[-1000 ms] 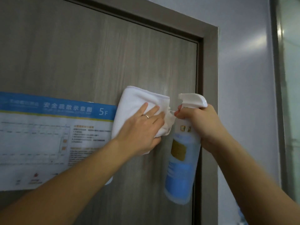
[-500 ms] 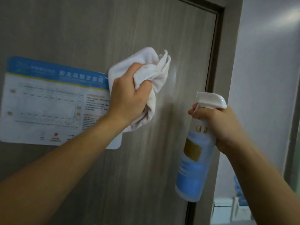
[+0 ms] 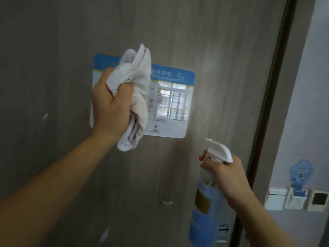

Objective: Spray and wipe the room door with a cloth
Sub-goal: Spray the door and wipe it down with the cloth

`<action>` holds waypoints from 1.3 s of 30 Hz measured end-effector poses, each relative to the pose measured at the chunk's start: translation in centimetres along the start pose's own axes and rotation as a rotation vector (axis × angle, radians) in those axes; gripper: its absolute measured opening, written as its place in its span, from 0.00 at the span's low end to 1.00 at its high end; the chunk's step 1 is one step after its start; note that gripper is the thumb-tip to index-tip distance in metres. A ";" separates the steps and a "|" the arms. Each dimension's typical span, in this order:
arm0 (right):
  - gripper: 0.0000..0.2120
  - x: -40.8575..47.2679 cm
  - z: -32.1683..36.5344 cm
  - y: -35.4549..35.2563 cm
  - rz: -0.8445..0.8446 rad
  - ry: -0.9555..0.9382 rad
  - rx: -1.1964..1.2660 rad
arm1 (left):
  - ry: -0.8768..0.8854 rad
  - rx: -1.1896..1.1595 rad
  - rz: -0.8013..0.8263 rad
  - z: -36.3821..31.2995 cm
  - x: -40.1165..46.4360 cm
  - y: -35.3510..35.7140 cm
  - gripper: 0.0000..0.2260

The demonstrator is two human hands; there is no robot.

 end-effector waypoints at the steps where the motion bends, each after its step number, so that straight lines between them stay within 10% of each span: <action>1: 0.06 -0.8 -0.4 1.5 0.002 0.011 -0.004 | -0.005 0.021 0.002 0.3 0.0 -1.8 0.14; 18: 0.02 -9.0 -4.6 22.9 0.144 0.021 -0.030 | -0.102 0.369 -0.053 8.1 0.8 -24.3 0.11; 39: 0.08 -5.3 -0.1 37.8 0.343 -0.253 0.082 | 0.041 0.452 -0.131 15.9 1.2 -27.9 0.10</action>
Point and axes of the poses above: each hand's wrist, its own x-axis towards the middle knuckle, its own y-axis out of the palm, z = x × y, the point moved 4 cm from there along x, towards the middle knuckle, and after that the axes turned 11 degrees about x, right-handed, at the moved point
